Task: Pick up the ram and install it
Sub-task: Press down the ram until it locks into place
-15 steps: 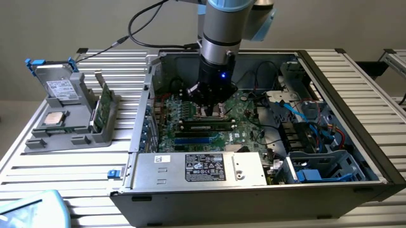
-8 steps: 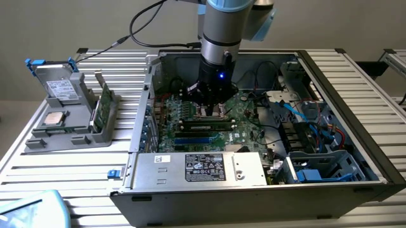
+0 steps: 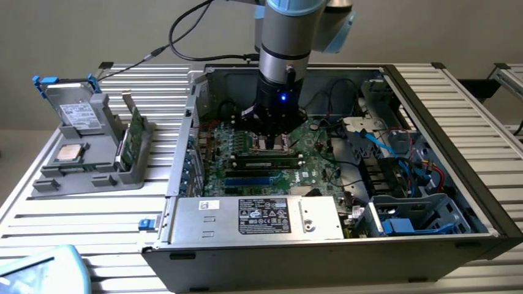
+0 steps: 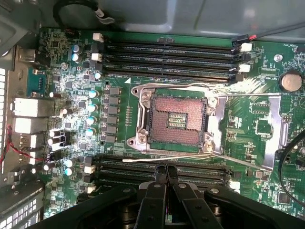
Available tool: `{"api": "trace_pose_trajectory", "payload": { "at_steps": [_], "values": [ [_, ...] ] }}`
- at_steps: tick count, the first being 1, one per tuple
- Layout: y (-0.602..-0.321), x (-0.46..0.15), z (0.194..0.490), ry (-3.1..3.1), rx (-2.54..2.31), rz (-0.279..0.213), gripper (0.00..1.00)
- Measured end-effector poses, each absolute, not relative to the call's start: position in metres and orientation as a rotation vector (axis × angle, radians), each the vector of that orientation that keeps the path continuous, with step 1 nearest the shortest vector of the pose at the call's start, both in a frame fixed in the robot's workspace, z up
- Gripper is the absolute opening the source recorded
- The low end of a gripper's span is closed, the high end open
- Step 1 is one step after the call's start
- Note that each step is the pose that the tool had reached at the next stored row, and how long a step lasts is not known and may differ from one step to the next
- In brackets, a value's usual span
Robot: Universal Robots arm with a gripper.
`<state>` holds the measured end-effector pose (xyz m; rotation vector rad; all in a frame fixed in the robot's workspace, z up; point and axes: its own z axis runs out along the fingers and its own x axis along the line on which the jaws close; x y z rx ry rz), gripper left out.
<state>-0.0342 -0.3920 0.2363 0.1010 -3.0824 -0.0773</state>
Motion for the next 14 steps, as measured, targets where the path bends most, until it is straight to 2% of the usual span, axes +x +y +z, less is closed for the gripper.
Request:
{"api": "trace_pose_trajectory", "payload": {
  "at_steps": [14],
  "values": [
    [-0.406, -0.034, 0.248, -3.083, 0.083, -0.077, 0.11]
  ]
}}
